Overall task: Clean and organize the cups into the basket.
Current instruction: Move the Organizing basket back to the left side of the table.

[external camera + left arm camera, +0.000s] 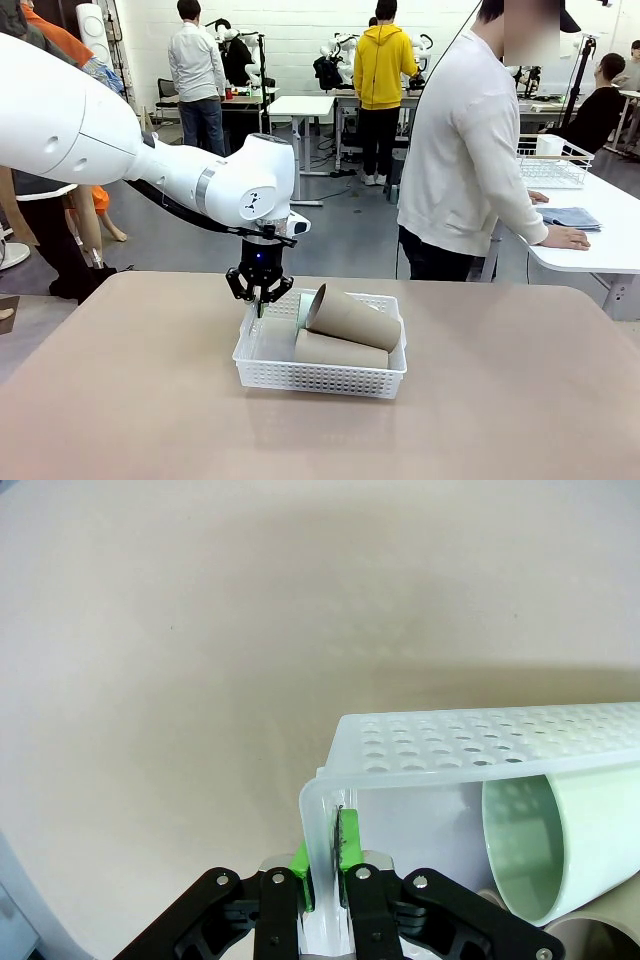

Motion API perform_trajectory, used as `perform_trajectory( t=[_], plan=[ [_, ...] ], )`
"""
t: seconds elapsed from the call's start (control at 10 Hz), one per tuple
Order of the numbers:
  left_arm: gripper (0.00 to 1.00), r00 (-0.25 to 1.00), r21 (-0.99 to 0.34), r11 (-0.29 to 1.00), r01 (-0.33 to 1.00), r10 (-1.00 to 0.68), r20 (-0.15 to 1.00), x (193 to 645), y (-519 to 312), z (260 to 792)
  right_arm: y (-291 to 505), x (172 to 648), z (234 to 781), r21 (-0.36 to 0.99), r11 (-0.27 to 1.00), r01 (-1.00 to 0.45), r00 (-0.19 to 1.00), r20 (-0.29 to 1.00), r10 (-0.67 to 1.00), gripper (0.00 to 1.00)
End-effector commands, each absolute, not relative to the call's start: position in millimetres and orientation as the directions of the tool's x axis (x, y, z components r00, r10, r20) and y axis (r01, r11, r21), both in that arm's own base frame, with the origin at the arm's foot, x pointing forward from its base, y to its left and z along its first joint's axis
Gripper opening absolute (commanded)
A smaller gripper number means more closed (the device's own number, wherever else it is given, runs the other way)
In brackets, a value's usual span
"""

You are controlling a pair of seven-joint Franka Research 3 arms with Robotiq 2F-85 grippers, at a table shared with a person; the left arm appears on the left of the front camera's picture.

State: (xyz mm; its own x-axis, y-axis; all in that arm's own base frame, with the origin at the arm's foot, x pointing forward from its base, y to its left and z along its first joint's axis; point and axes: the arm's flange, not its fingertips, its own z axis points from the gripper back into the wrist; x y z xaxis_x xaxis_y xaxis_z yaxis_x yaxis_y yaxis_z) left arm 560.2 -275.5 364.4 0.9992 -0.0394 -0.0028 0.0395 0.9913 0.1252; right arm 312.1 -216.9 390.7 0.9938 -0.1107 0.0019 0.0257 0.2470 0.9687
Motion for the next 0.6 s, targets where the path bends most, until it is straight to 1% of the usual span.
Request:
perform_trajectory(
  t=[0.0, 0.2, 0.3, 0.4, 0.5],
  plan=[
    [0.0, 0.999, 0.135, 0.99, 0.043, -0.044, 0.004, 560, -275, 366, -210, 313, 392, 0.969, 0.248, 0.025, 0.997, -0.006, -0.079, 1.0],
    [0.0, 0.999, 0.135, 0.99, 0.043, -0.044, 0.004, 560, -275, 366, -210, 313, 392, 0.969, 0.248, 0.025, 0.997, -0.006, -0.079, 1.0],
    [0.06, 0.999, 0.125, 0.991, 0.039, -0.039, -0.003, 560, -275, 364, -210, 313, 392, 0.969, 0.248, 0.025, 0.997, -0.006, -0.079, 1.0],
    [0.06, 0.999, 0.125, 0.992, 0.024, -0.02, -0.031, 557, -250, 370, -210, 313, 392, 0.969, 0.248, 0.025, 0.997, -0.006, -0.079, 1.0],
    [0.06, 0.999, 0.091, 0.996, 0.006, -0.001, -0.05, 549, -213, 376, -210, 313, 392, 0.969, 0.248, 0.025, 0.997, -0.006, -0.079, 1.0]
  ],
)
